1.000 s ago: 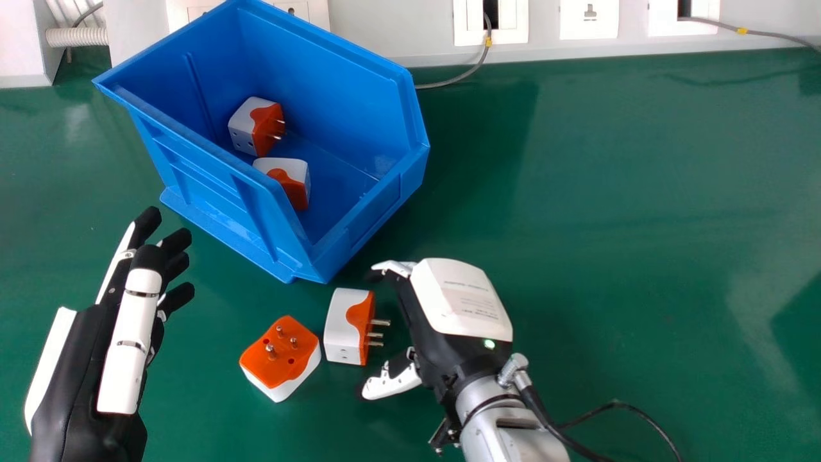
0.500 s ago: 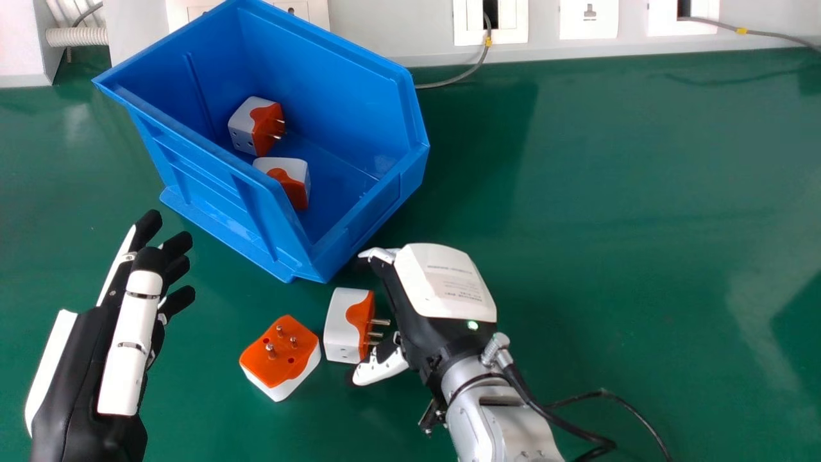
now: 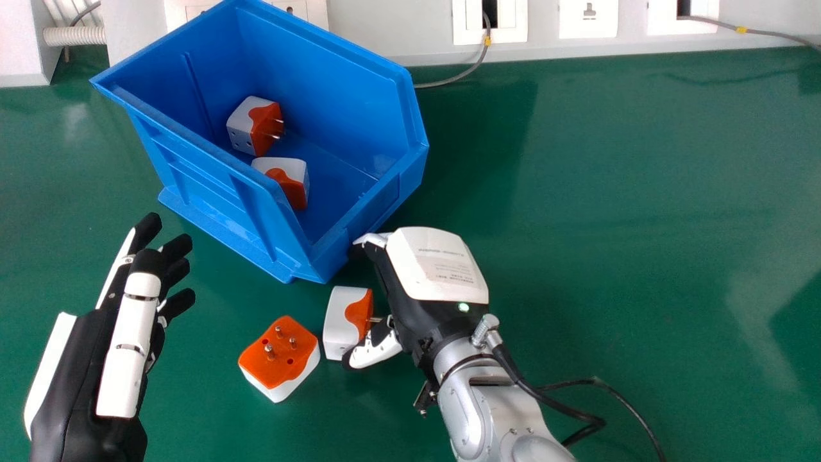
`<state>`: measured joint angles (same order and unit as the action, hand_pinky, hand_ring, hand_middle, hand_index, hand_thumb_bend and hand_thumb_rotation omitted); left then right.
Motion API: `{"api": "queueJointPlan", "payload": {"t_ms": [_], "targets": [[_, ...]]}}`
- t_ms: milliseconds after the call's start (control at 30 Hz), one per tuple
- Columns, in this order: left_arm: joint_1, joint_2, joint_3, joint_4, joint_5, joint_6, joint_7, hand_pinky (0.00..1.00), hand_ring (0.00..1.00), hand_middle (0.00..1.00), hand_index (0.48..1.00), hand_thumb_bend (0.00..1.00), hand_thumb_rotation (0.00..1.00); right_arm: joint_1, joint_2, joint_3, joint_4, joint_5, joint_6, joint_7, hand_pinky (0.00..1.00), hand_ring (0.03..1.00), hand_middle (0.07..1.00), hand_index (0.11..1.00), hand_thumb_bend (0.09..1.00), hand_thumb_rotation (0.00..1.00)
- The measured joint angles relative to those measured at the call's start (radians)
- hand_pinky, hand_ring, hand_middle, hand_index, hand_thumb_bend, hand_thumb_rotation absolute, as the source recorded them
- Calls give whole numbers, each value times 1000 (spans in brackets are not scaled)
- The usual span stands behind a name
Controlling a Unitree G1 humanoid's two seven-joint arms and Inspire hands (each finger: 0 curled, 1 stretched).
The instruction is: Pick all objects and put in blue box
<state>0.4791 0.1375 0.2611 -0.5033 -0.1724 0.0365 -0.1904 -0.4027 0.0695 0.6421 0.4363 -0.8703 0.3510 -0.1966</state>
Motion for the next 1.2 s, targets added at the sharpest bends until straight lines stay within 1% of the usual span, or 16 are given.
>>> {"api": "queueJointPlan", "payload": {"t_ms": [167,300,467,600,700,833,933,1033,1133,1167,1200], "targets": [[1,0,0,-13,0,9,1,897,937,925,966,408,1000,0,3,3,1,0,6,1,683,786,810,757,700,110],[-1,0,0,-16,0,18,1,895,936,925,965,408,1000,0,4,11,-3,0,9,6,683,779,809,755,700,103],[-5,0,0,-16,0,21,2,893,936,924,965,408,1000,0,3,17,-3,0,9,10,679,771,805,752,701,99],[-16,0,0,-16,1,31,3,893,936,924,965,407,1000,0,3,18,-3,0,9,18,678,769,804,752,702,99],[-23,1,0,-16,1,33,3,893,936,925,966,408,1000,0,3,19,-3,0,10,20,678,769,804,752,702,99],[-28,2,0,-16,1,40,2,893,936,925,967,409,1000,1,3,22,-3,0,11,20,677,769,802,752,705,105],[-31,2,0,-16,1,40,2,893,936,925,967,409,1000,2,3,32,-3,0,11,20,676,768,801,747,706,107],[-32,3,0,-16,1,40,2,893,937,925,967,409,1000,4,4,43,-3,-1,11,24,674,767,800,724,706,102],[-33,4,0,-16,1,40,2,893,937,925,967,409,1000,4,3,52,-3,-1,11,34,672,767,800,659,700,96],[-34,4,0,-16,1,40,2,893,937,925,967,409,1000,4,3,56,-3,-1,11,40,672,767,800,659,700,96],[-35,4,0,-16,1,40,2,893,937,925,967,409,1000,4,3,58,-3,-1,11,46,671,768,800,639,698,96]]}}
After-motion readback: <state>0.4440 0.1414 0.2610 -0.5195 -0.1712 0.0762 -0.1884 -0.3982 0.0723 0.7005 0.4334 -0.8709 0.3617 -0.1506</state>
